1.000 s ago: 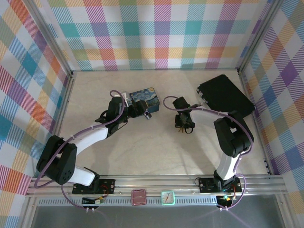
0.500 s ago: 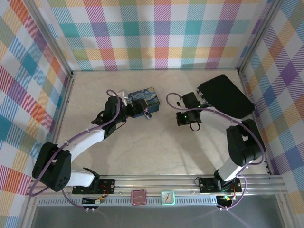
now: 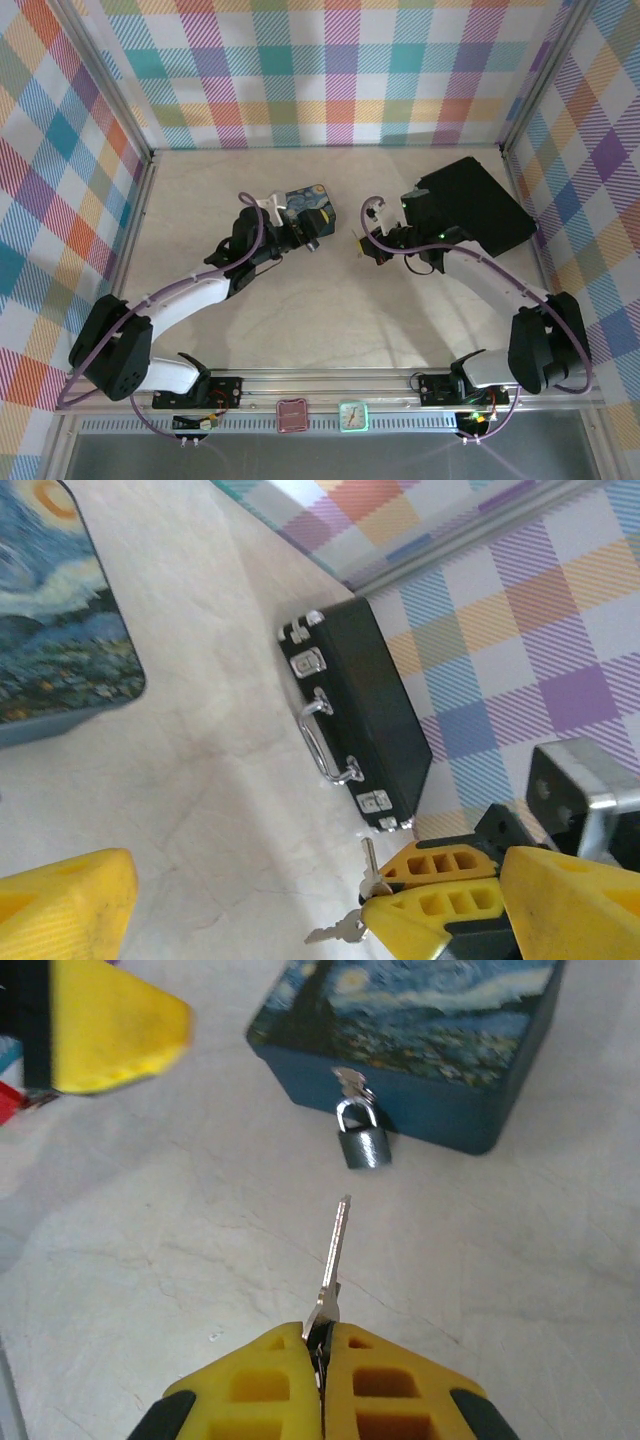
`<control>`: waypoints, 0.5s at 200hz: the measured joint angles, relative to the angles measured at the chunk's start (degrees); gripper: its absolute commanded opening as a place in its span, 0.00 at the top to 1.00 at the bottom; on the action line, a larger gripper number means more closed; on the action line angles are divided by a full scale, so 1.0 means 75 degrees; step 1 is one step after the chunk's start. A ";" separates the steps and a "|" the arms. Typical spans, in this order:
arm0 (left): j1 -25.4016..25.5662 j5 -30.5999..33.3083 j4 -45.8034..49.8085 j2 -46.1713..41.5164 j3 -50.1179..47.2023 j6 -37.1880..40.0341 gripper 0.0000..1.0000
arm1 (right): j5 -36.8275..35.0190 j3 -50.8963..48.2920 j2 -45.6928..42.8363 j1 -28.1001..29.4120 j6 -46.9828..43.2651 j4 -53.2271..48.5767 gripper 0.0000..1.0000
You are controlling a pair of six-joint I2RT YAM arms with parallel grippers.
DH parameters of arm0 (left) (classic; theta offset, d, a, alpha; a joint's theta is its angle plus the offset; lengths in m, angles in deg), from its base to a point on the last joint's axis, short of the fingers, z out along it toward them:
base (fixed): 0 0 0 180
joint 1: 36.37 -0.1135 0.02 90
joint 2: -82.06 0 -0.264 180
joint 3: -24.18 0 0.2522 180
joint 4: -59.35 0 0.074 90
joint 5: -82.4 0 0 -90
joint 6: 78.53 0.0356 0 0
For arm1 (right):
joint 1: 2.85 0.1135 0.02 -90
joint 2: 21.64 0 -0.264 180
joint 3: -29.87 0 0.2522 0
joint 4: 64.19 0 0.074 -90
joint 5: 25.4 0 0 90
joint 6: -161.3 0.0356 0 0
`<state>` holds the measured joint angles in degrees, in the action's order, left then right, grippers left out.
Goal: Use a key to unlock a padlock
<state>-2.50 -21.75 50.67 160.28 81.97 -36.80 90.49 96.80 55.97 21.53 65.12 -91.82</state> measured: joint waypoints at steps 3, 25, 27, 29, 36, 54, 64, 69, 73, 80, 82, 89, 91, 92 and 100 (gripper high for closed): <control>0.0038 -0.0003 -0.0055 0.0050 0.0000 -0.0067 0.12 | 0.0035 0.0000 -0.0020 0.0000 -0.0023 0.0023 1.00; 0.0236 -0.0052 -0.0446 0.0399 0.0009 -0.0303 0.21 | 0.0335 -0.0044 -0.0128 0.0000 -0.0070 0.0286 1.00; 0.0262 -0.0058 -0.0490 0.0446 0.0020 -0.0370 0.22 | 0.0367 -0.0052 -0.0137 0.0000 -0.0067 0.0309 1.00; 0.0277 -0.0058 -0.0495 0.0478 0.0026 -0.0391 0.23 | 0.0388 -0.0058 -0.0149 0.0000 -0.0070 0.0321 1.00; 0.0335 -0.0087 -0.0562 0.0603 0.0070 -0.0463 0.27 | 0.0493 -0.0099 -0.0184 0.0000 -0.0067 0.0420 1.00; 0.0481 -0.0192 -0.0804 0.0886 0.0210 -0.0624 0.32 | 0.0799 -0.0152 -0.0227 0.0000 -0.0038 0.0597 1.00; 0.0545 -0.0248 -0.0973 0.1008 0.0294 -0.0676 0.32 | 0.0953 -0.0154 -0.0227 0.0000 0.0000 0.0702 1.00; 0.0571 -0.0268 -0.1058 0.1035 0.0315 -0.0685 0.32 | 0.1011 -0.0154 -0.0227 0.0000 0.0038 0.0729 1.00; 0.0586 -0.0291 -0.1131 0.1058 0.0332 -0.0705 0.31 | 0.1032 -0.0154 -0.0227 0.0000 0.0111 0.0749 1.00; 0.0600 -0.0332 -0.1244 0.1070 0.0344 -0.0723 0.30 | 0.1035 -0.0154 -0.0227 0.0000 0.0166 0.0758 1.00; 0.0603 -0.0332 -0.1265 0.1070 0.0344 -0.0723 0.29 | 0.1017 -0.0154 -0.0227 0.0000 0.0169 0.0758 1.00; 0.0603 -0.0338 -0.1355 0.1070 0.0353 -0.0755 0.28 | 0.0933 -0.0154 -0.0227 0.0003 0.0216 0.0749 1.00; 0.0603 -0.0338 -0.1390 0.1070 0.0350 -0.0764 0.28 | 0.0901 -0.0154 -0.0227 0.0003 0.0230 0.0746 1.00; 0.0603 -0.0338 -0.1402 0.1070 0.0353 -0.0775 0.28 | 0.0874 -0.0154 -0.0227 0.0003 0.0242 0.0743 1.00; 0.0603 -0.0326 -0.1463 0.1070 0.0353 -0.0804 0.29 | 0.0691 -0.0154 -0.0233 0.0003 0.0300 0.0743 1.00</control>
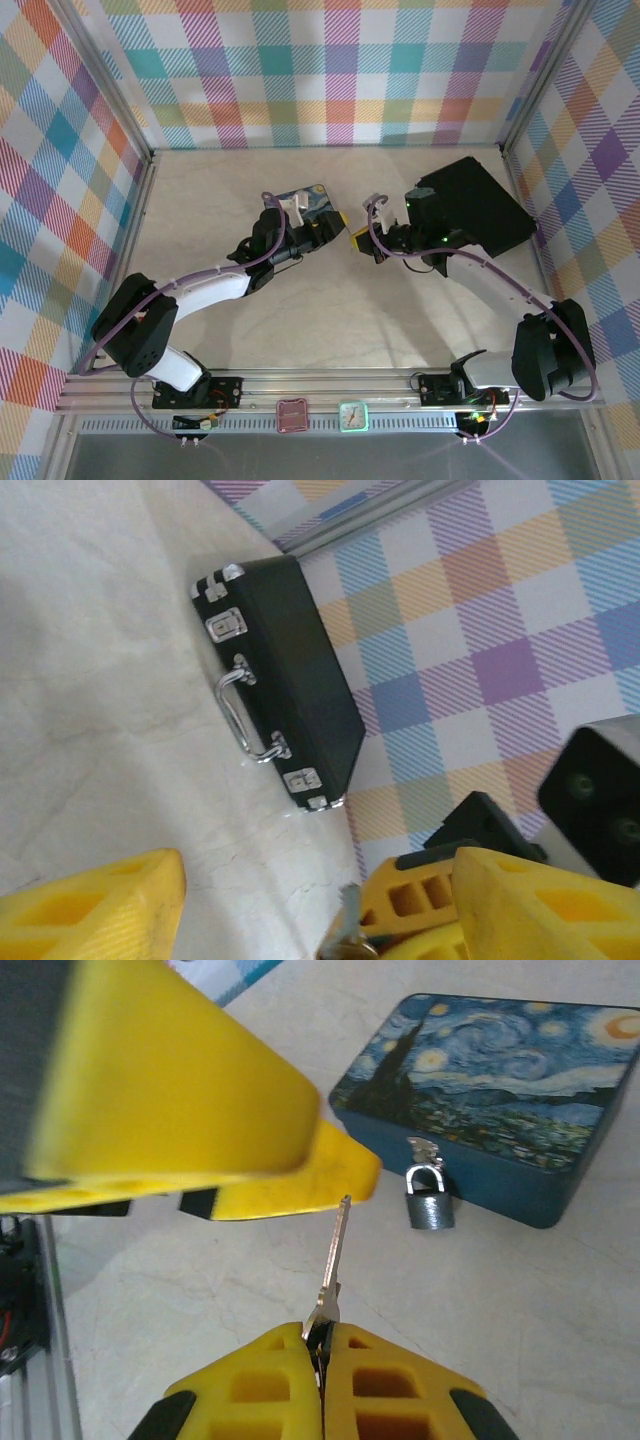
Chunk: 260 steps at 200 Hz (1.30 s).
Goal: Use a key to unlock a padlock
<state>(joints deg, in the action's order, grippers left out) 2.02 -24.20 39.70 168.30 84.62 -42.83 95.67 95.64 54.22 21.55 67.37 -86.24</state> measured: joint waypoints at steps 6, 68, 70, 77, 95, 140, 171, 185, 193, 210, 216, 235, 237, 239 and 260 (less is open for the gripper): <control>0.0000 0.0020 0.0000 -0.0006 0.0000 -0.0023 0.29 | -0.0187 0.0000 -0.0009 0.0017 0.0015 0.0000 1.00; 0.0119 0.0361 0.0650 0.0003 0.0443 -0.0391 0.45 | -0.2600 -0.0073 -0.0239 0.1043 -0.0595 0.0277 1.00; 0.0125 0.0367 0.0656 0.0012 0.0458 -0.0428 0.46 | -0.2640 -0.0073 -0.0236 0.1064 -0.0621 0.0280 1.00; 0.0143 0.0370 0.0694 0.0032 0.0510 -0.0472 0.49 | -0.2827 -0.0073 -0.0233 0.1134 -0.0717 0.0303 1.00; 0.0178 0.0425 0.0714 0.0111 0.0577 -0.0571 0.56 | -0.3209 -0.0073 -0.0198 0.1244 -0.0909 0.0373 1.00; 0.0230 0.0545 0.0997 0.0198 0.0615 -0.0679 0.63 | -0.3666 -0.0073 -0.0152 0.1352 -0.1212 0.0554 1.00; 0.0262 0.0557 0.1046 0.0268 0.0723 -0.0679 0.64 | -0.3681 -0.0073 0.0006 0.1361 -0.1341 0.0644 1.00; 0.0274 0.0562 0.1046 0.0364 0.0801 -0.0682 0.64 | -0.3652 -0.0073 0.0032 0.1367 -0.1376 0.0653 1.00; 0.0277 0.0568 0.1043 0.0408 0.0822 -0.0679 0.65 | -0.3640 -0.0073 0.0032 0.1373 -0.1378 0.0653 1.00; 0.0280 0.0574 0.1058 0.0475 0.0839 -0.0679 0.70 | -0.3587 -0.0073 0.0032 0.1384 -0.1381 0.0708 1.00; 0.0280 0.0600 0.1070 0.0484 0.0851 -0.0676 0.72 | -0.3564 -0.0073 0.0032 0.1393 -0.1381 0.0717 1.00; 0.0283 0.0691 0.1105 0.0519 0.0909 -0.0627 0.79 | -0.3474 -0.0073 0.0038 0.1408 -0.1381 0.0758 1.00; 0.0283 0.0691 0.1102 0.0525 0.0912 -0.0644 0.80 | -0.3471 -0.0073 0.0041 0.1408 -0.1384 0.0761 1.00; 0.0283 0.0708 0.1102 0.0527 0.0915 -0.0641 0.81 | -0.3465 -0.0073 0.0041 0.1408 -0.1384 0.0761 1.00; 0.0286 0.0775 0.1131 0.0589 0.0933 -0.0597 0.92 | -0.3430 -0.0073 0.0047 0.1408 -0.1384 0.0761 1.00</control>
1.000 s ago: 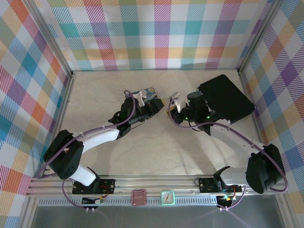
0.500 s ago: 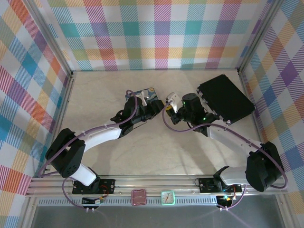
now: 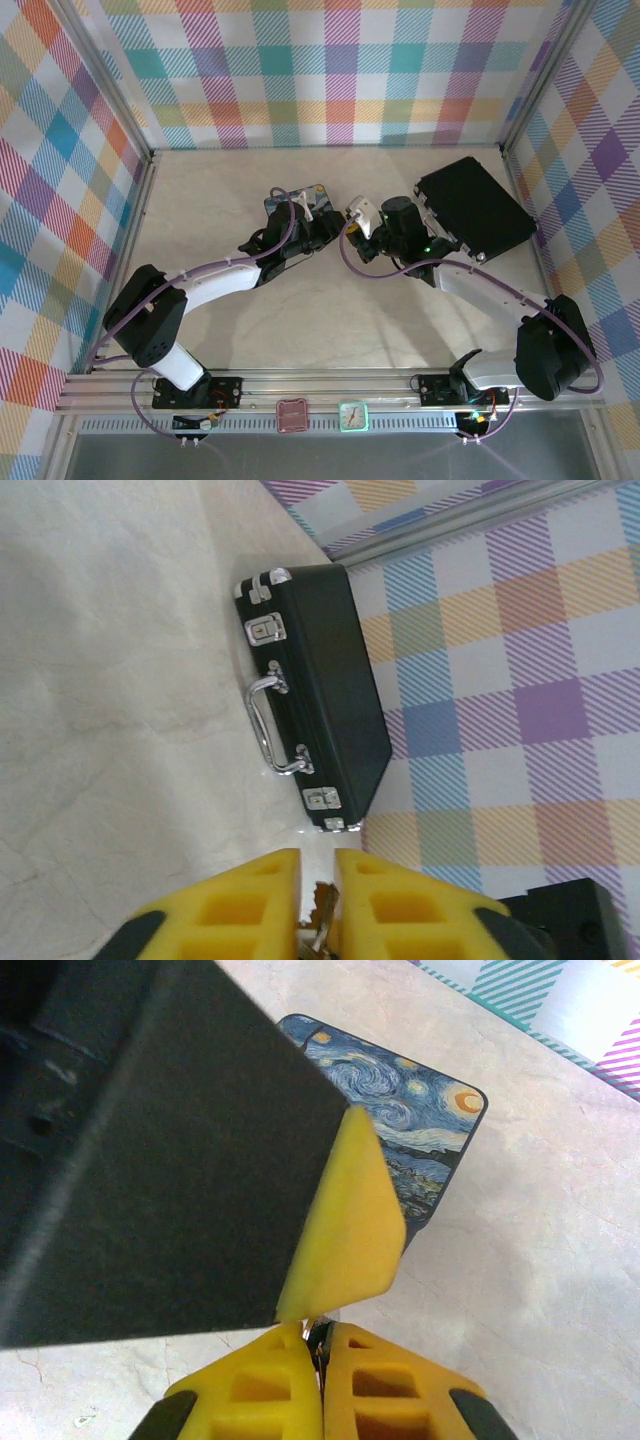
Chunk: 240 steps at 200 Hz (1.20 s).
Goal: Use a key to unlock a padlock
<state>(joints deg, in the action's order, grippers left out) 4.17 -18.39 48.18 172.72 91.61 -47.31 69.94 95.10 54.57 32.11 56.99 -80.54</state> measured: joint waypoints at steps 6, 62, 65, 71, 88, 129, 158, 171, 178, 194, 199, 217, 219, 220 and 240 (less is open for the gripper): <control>0.0000 0.0006 0.0006 0.0023 0.0003 0.0009 0.98 | -0.0003 0.0000 0.0000 0.0000 0.0000 -0.0003 1.00; 0.0023 0.0052 0.0137 0.0064 0.0122 0.0799 1.00 | 0.0152 -0.0044 -0.0219 -0.0166 0.0440 -0.0006 0.62; 0.0023 0.0047 0.0140 0.0064 0.0122 0.0871 1.00 | 0.0210 -0.0044 -0.0274 -0.0207 0.0571 -0.0009 0.61; 0.0023 0.0038 0.0134 0.0064 0.0125 0.1000 1.00 | 0.0353 -0.0044 -0.0388 -0.0277 0.0717 -0.0020 0.59; 0.0003 -0.0041 0.0157 0.0064 0.0187 0.1393 1.00 | 0.0825 -0.0044 -0.0717 -0.0688 0.1329 -0.0093 0.57; -0.0134 -0.0653 0.0125 -0.0093 0.0297 0.2369 1.00 | 0.1993 -0.0064 -0.1250 -0.1687 0.2897 0.0061 0.49; -0.0402 -0.1469 -0.0586 -0.0335 0.0087 0.2824 1.00 | 0.2818 -0.0108 -0.1288 -0.1751 0.3949 0.0230 0.48; -0.0522 -0.1804 -0.0970 -0.0408 -0.0017 0.2906 1.00 | 0.3214 -0.0277 -0.1297 -0.1769 0.4476 0.0624 0.49; -0.0577 -0.1970 -0.1169 -0.0425 -0.0052 0.2938 1.00 | 0.3424 -0.0396 -0.1297 -0.1769 0.4727 0.0860 0.50; -0.0650 -0.2294 -0.1588 -0.0428 -0.0090 0.2938 1.00 | 0.3861 -0.0714 -0.1297 -0.1769 0.5237 0.1416 0.53; -0.0670 -0.2378 -0.1687 -0.0425 -0.0090 0.2938 1.00 | 0.3966 -0.0796 -0.1297 -0.1769 0.5377 0.1568 0.54; -0.0676 -0.2637 -0.2081 -0.0425 -0.0093 0.2906 1.00 | 0.4214 -0.1017 -0.1297 -0.1769 0.5689 0.2063 0.57; -0.0676 -0.2664 -0.2119 -0.0425 -0.0096 0.2906 1.00 | 0.4226 -0.1032 -0.1297 -0.1769 0.5697 0.2098 0.57; -0.0676 -0.2684 -0.2139 -0.0425 -0.0096 0.2900 1.00 | 0.4243 -0.1040 -0.1297 -0.1769 0.5715 0.2130 0.57; -0.0676 -0.2804 -0.2413 -0.0443 -0.0119 0.2873 1.00 | 0.4398 -0.1116 -0.1297 -0.1769 0.5872 0.2562 0.60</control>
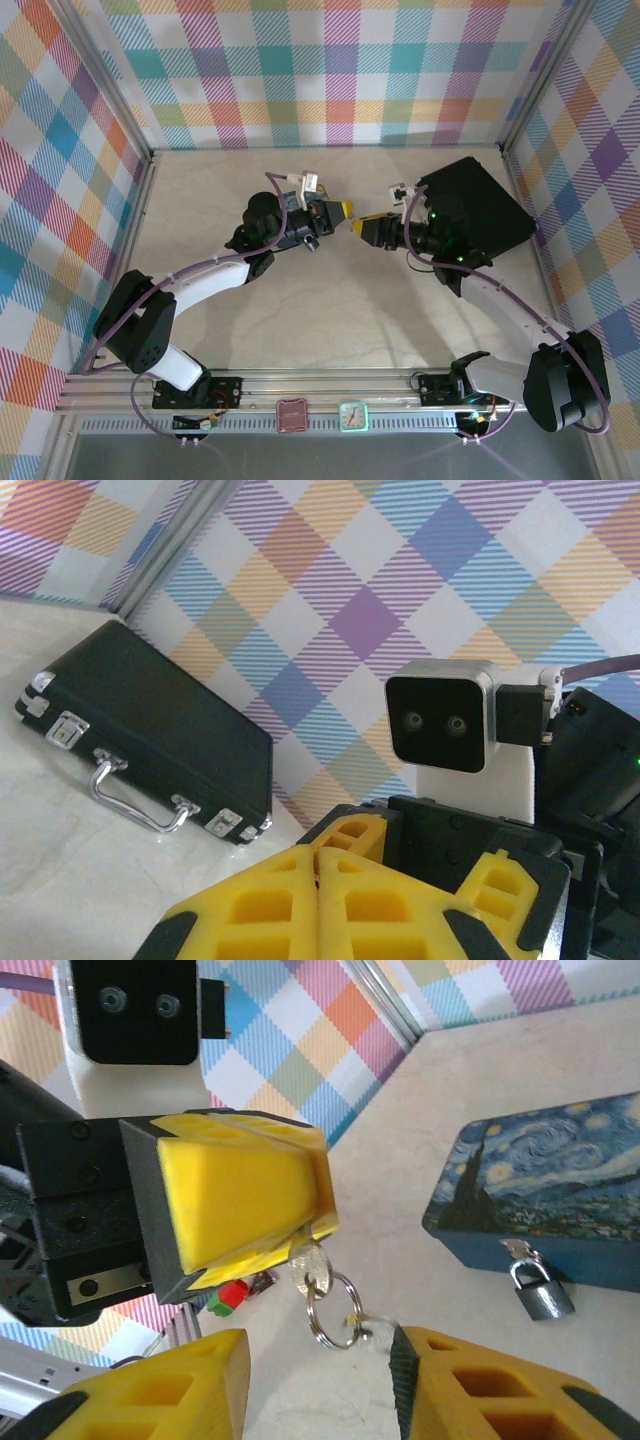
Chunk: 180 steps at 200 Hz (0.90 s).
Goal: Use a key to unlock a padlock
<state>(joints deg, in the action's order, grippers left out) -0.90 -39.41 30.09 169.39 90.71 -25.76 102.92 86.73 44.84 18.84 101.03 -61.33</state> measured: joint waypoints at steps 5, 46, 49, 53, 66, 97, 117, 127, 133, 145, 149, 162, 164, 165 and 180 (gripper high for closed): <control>0.0000 -0.0020 -0.0055 -0.0017 -0.0029 -0.0003 1.00 | 0.0023 -0.0006 0.0000 0.0000 0.0015 0.0099 0.61; 0.0000 -0.0058 -0.0140 -0.0213 -0.0280 0.0000 1.00 | 0.0017 -0.0006 0.0000 -0.0009 0.0041 0.0522 0.68; 0.0000 -0.0073 -0.0140 -0.0213 -0.0280 0.0000 1.00 | 0.0017 -0.0006 0.0000 -0.0015 0.0038 0.0527 0.68; 0.0000 -0.0087 -0.0140 -0.0216 -0.0280 0.0000 1.00 | 0.0020 -0.0003 0.0000 -0.0023 0.0038 0.0527 0.68; 0.0000 -0.0149 -0.0140 -0.0224 -0.0280 -0.0003 1.00 | 0.0050 -0.0006 0.0009 -0.0038 0.0070 0.0589 0.68; 0.0000 -0.0245 -0.0140 -0.0297 -0.0280 -0.0055 1.00 | 0.0256 -0.0035 0.0210 -0.0035 0.0300 0.1113 0.68; 0.0003 -0.0242 -0.0140 -0.0323 -0.0280 -0.0058 1.00 | 0.0487 -0.0064 0.0525 -0.0035 0.0562 0.1585 0.70; 0.0009 -0.0239 -0.0140 -0.0326 -0.0280 -0.0061 1.00 | 0.0595 -0.0137 0.0659 -0.0035 0.0731 0.1880 0.71; 0.0015 -0.0239 -0.0143 -0.0326 -0.0280 -0.0061 1.00 | 0.0650 -0.0175 0.0723 -0.0035 0.0813 0.1999 0.72; 0.0017 -0.0216 -0.0146 -0.0326 -0.0315 -0.0064 1.00 | 0.0743 -0.0233 0.0801 -0.0035 0.0938 0.2232 0.73; 0.0020 -0.0216 -0.0146 -0.0326 -0.0326 -0.0064 1.00 | 0.0772 -0.0251 0.0813 -0.0035 0.0991 0.2299 0.74; 0.0061 -0.0213 -0.0149 -0.0326 -0.0379 -0.0087 1.00 | 0.0825 -0.0289 0.0816 -0.0017 0.1107 0.2454 0.76; 0.0061 -0.0213 -0.0149 -0.0326 -0.0385 -0.0093 1.00 | 0.0828 -0.0289 0.0816 -0.0009 0.1110 0.2471 0.77; 0.0064 -0.0210 -0.0154 -0.0326 -0.0391 -0.0096 1.00 | 0.0831 -0.0289 0.0816 -0.0006 0.1116 0.2474 0.77; 0.0073 -0.0178 -0.0309 -0.0326 -0.0417 -0.0128 1.00 | 0.0848 -0.0312 0.0816 0.0055 0.1215 0.2629 0.77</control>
<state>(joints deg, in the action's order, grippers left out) -0.36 -40.75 27.77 166.95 87.59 -26.73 109.28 84.39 50.96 19.25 110.15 -41.61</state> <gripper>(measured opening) 0.061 0.231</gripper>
